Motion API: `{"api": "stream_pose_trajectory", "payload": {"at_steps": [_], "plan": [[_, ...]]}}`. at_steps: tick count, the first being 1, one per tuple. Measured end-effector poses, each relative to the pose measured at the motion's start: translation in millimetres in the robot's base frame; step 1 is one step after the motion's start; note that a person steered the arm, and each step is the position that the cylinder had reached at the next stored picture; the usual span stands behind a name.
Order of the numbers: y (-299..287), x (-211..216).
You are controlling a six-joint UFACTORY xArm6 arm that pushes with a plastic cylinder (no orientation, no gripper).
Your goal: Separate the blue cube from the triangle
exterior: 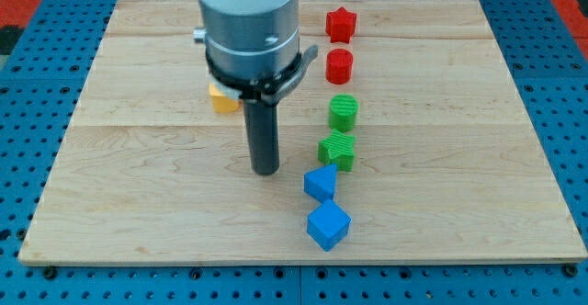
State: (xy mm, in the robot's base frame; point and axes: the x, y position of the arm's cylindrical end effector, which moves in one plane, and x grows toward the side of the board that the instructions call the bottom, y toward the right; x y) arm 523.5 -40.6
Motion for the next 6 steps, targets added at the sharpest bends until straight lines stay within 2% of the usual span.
{"api": "stream_pose_trajectory", "payload": {"at_steps": [1,2,3,5,6], "plan": [[-0.7,64.0],[1.1,93.3],[4.2,95.5],[115.1,94.6],[140.4,78.0]]}}
